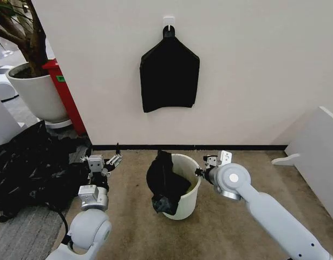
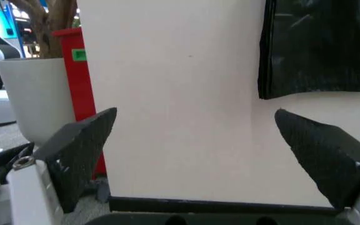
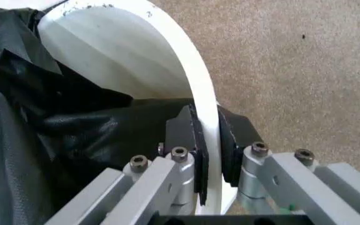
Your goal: Place the garbage bag over the trash bin.
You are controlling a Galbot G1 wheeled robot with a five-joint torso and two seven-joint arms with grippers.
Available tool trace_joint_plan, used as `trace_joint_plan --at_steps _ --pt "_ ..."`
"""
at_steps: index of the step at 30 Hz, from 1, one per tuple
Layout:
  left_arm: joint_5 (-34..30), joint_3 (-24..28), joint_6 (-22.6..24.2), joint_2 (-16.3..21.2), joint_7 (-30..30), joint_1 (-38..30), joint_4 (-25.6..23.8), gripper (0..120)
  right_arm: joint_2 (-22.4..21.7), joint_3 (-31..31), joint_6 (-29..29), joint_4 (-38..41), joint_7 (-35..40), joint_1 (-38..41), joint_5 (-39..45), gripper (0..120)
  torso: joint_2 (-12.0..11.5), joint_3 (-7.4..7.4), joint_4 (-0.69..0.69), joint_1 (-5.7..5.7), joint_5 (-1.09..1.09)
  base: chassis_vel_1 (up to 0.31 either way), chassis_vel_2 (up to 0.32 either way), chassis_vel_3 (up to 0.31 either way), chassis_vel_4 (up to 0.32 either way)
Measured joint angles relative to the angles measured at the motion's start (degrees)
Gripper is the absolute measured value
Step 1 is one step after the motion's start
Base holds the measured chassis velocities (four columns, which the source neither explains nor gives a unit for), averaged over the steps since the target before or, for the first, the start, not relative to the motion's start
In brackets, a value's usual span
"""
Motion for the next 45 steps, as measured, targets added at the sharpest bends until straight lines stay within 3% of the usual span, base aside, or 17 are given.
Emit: trace_joint_plan --at_steps 6,14,22,27,30,32,37,41,42,45 --pt "0.04 0.0 0.01 0.07 0.02 0.01 0.0 100 0.3 0.01 -0.11 0.04 -0.25 -0.29 -2.01 4 0.0 0.0 0.02 0.0 0.0 0.0 0.0 0.0 0.0" --pt "-0.43 1.97 1.98 1.03 0.33 0.01 -0.1 100 -0.83 0.19 -0.02 3.72 -0.89 -1.6 -4.59 31 0.0 0.0 0.01 0.0 0.0 0.0 0.0 0.0 0.0" --pt "-2.81 5.06 8.15 3.45 0.37 -1.17 -1.55 100 -1.11 1.08 1.65 6.38 -2.08 -3.33 -7.59 59 0.0 0.0 0.01 0.0 0.01 0.0 0.0 0.0 0.0" --pt "-6.75 6.03 15.44 6.44 -0.15 -2.9 -3.13 100 -2.31 2.73 2.36 9.55 -3.69 -3.9 -9.25 79 0.0 0.0 0.0 0.0 0.01 0.0 0.0 0.0 0.0" --pt "-7.36 6.21 16.48 6.64 -0.51 -3.52 -3.15 100 -2.46 2.77 2.37 10.11 -3.82 -3.92 -9.25 84 0.0 0.0 0.0 0.0 0.0 0.0 0.0 0.0 0.0" --pt "-7.49 6.37 17.07 6.42 -0.73 -4.18 -3.0 100 -2.2 2.58 2.44 10.17 -3.85 -3.97 -9.24 97 0.0 0.0 0.0 0.0 0.0 0.0 0.0 0.0 0.0" --pt "-9.36 6.63 19.51 6.85 -1.34 -4.22 -4.19 100 -2.19 2.85 2.87 10.92 -3.41 -3.25 -9.24 100 0.0 0.0 0.02 0.0 0.0 0.0 0.0 0.0 0.0" --pt "-15.54 7.25 23.76 8.06 -2.78 -5.27 -5.68 100 -2.87 3.1 3.24 12.12 -3.13 -2.44 -9.1 100 0.0 0.0 0.01 0.0 0.0 0.0 0.0 0.0 0.0" --pt "-21.15 7.85 27.53 9.22 -3.4 -6.1 -6.84 100 -3.0 3.17 3.51 12.66 -2.95 -1.84 -8.96 100 0.0 0.0 -0.01 0.0 -0.01 0.0 0.0 0.0 0.0" --pt "-23.94 8.22 29.88 10.3 -3.44 -6.67 -7.1 100 -2.68 2.98 3.54 12.68 -3.21 -1.22 -8.93 100 0.0 0.0 0.01 0.0 0.0 0.0 0.0 0.0 0.0"
